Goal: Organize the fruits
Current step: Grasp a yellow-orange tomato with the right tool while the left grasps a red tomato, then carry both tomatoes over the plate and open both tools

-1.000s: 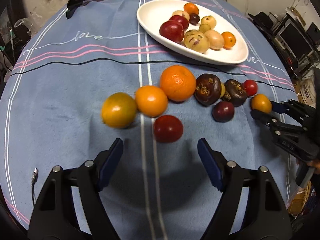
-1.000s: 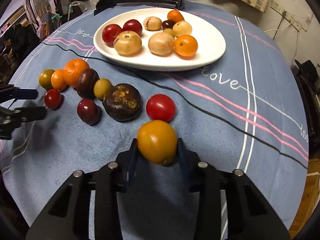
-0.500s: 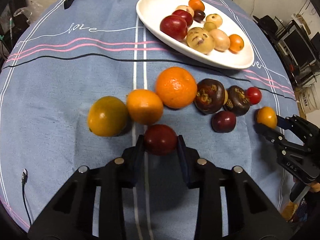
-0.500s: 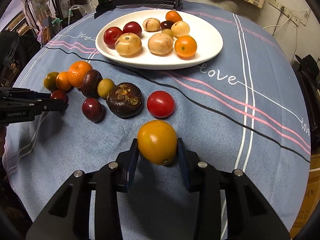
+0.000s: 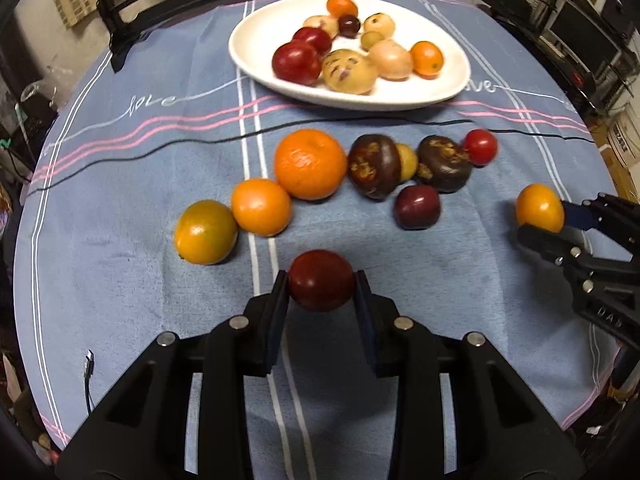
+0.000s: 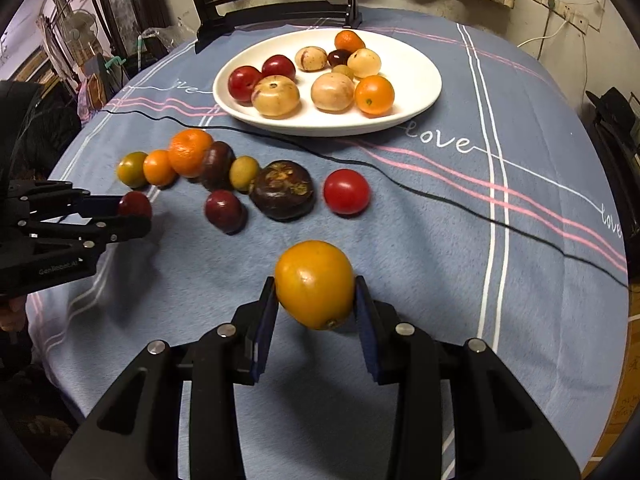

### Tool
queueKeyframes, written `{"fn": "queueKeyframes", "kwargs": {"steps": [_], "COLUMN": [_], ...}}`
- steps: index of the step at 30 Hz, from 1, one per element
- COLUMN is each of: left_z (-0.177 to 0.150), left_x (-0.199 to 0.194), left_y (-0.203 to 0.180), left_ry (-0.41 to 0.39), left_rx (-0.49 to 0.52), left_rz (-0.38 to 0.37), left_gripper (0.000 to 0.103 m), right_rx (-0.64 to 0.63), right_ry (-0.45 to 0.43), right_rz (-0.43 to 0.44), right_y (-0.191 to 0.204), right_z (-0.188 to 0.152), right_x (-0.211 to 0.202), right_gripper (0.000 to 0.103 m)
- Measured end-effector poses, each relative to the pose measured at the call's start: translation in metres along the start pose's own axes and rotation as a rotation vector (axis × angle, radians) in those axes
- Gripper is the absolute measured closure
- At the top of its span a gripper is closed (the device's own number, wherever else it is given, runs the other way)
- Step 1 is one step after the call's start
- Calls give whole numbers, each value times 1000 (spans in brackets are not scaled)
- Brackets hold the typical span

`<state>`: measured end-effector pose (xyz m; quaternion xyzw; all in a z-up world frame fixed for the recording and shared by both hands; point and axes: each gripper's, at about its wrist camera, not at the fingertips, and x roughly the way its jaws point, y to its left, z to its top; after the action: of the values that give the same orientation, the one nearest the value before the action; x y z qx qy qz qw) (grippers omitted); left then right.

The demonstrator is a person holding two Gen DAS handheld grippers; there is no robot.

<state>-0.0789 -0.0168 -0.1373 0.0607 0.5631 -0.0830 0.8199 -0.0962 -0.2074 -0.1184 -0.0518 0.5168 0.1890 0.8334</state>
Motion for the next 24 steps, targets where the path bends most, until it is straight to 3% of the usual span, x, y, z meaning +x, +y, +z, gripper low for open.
{"fn": "queueKeyframes", "kwargs": {"steps": [17,24], "left_z": [12,69], "left_x": [-12,-32], "left_y": [-1,13], "left_ry": [-23,-110], "left_rx": [44,25], "left_rz": [-40,-62], "left_gripper": [70,70], "right_rx": [29,20], "right_ry": [13,-113], "right_rz": [60,44], "right_y": [13,-7], "right_z": [1,61], "right_x": [0,-24], "right_gripper": [65,65]}}
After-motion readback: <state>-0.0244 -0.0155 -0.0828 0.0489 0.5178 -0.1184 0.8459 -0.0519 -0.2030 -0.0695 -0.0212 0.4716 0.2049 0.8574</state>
